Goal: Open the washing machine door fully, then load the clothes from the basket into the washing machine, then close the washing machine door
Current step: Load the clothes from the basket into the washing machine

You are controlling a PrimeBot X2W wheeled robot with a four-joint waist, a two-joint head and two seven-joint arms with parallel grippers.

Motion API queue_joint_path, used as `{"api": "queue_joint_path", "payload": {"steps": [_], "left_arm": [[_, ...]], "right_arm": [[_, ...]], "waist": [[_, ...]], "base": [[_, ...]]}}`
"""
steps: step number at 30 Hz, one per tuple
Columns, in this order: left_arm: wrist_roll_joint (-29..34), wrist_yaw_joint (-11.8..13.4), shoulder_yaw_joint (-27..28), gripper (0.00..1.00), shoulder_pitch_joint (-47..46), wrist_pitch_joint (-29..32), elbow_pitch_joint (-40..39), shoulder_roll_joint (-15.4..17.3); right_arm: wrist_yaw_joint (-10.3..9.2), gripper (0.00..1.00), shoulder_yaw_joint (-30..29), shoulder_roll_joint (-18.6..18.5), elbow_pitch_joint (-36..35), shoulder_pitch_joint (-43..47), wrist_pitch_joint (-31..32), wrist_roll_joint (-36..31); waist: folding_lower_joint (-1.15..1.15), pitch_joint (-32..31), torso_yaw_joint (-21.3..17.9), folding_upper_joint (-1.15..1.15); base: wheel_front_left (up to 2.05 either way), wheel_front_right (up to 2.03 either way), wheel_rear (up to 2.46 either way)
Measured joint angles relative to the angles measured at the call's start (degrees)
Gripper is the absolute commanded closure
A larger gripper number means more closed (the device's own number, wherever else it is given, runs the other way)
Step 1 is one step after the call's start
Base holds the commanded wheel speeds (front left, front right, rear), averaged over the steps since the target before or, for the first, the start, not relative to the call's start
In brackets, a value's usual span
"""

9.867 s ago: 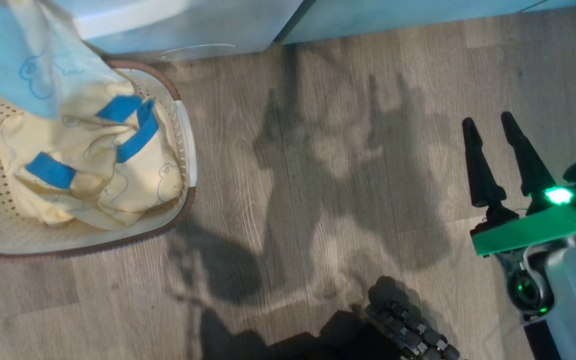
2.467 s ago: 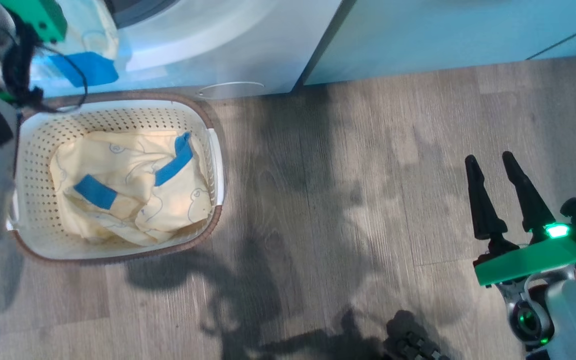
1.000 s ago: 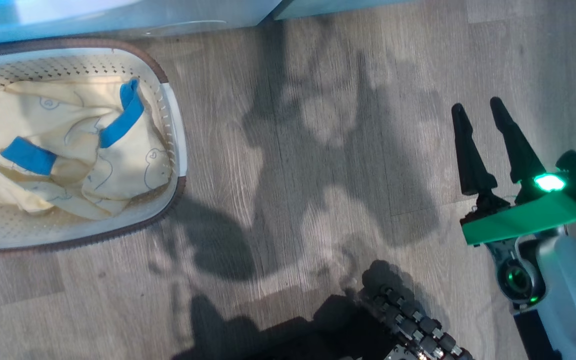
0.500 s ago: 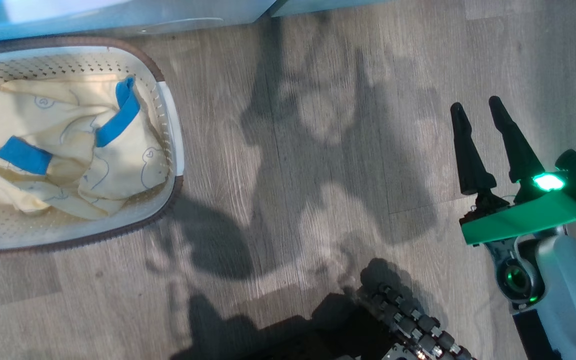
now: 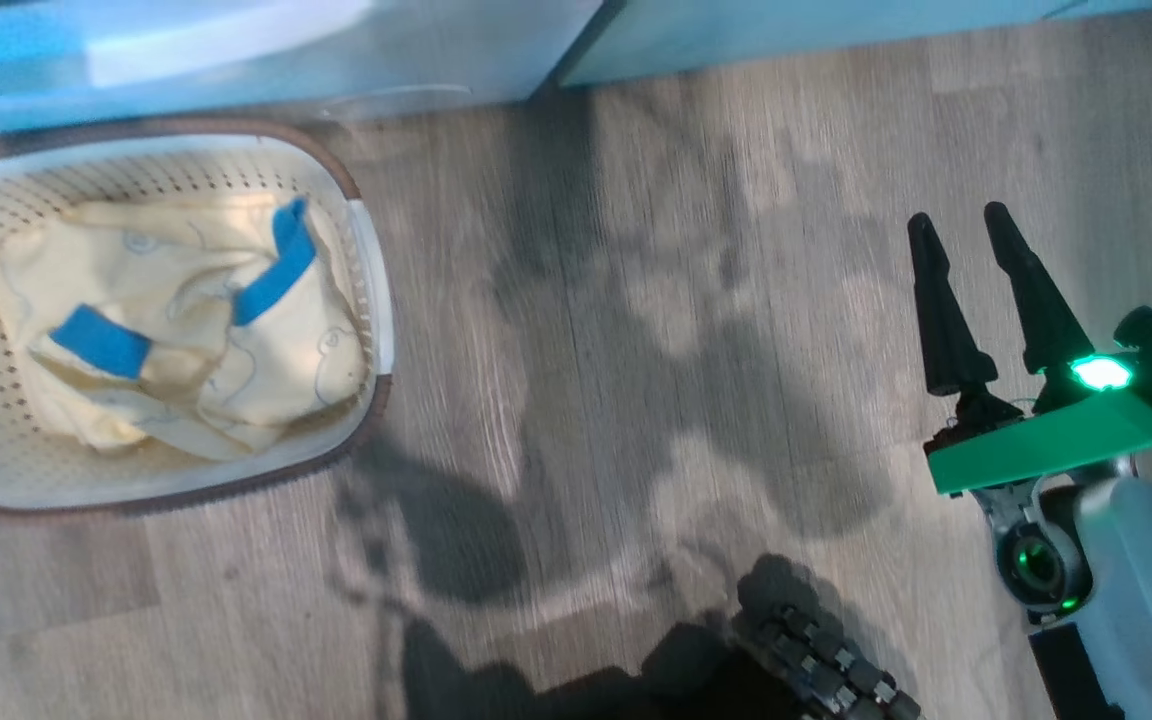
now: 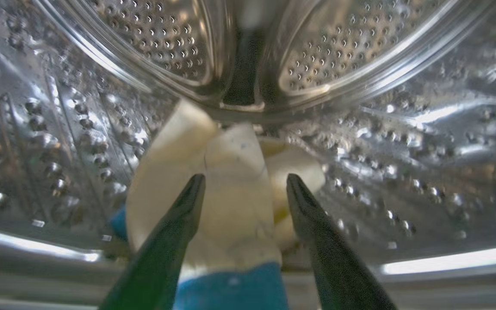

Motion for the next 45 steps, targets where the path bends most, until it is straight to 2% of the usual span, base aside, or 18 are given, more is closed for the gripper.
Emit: {"api": "queue_joint_path", "payload": {"steps": [7,12,20,24,30,37,45], "left_arm": [[-1.6,-0.5,-0.8,0.00,5.7,3.7,0.2,-1.1],[-2.8,-1.0,-0.9,0.00,9.7,4.2,0.2,-1.6],[-6.6,-1.5,-0.9,0.00,19.5,-1.6,-0.8,-4.0],[-8.5,-1.5,-1.7,0.00,26.8,-5.9,-4.0,-4.8],[-11.3,-1.5,-3.3,0.00,37.4,-10.3,-9.7,-4.3],[-13.1,-1.5,-2.8,0.00,48.7,-11.7,-18.3,-3.5],[-13.3,-1.1,2.3,0.00,65.1,-11.7,-31.8,-3.7]], "right_arm": [[0.00,0.00,-0.6,-0.3,0.2,2.3,0.0,-0.2],[0.00,0.00,-1.2,-0.6,0.6,5.1,0.0,-0.3],[0.00,0.00,-2.4,-1.7,0.9,9.4,0.0,-0.7],[0.00,0.00,-3.8,-2.1,0.9,12.0,0.0,-0.8],[0.00,0.00,-6.0,-2.6,0.9,15.8,0.0,-1.8],[0.00,0.00,-8.7,-3.2,0.8,18.4,0.0,-3.0],[0.00,0.00,-10.8,-3.9,0.5,20.0,0.0,-3.7]], "waist": [[0.00,-4.0,0.9,0.00],[0.00,-7.6,1.7,0.00],[0.00,-14.4,3.0,0.00],[0.00,-18.1,3.9,0.00],[-0.01,-23.4,5.5,0.00],[0.00,-28.6,8.0,0.00],[-0.01,-33.3,10.7,0.00]], "base": [[0.00,0.00,0.00],[0.00,0.00,0.00],[0.00,0.00,0.00],[0.00,0.00,0.00],[0.00,0.00,0.00],[0.00,0.00,0.00],[0.00,0.00,0.00]]}}
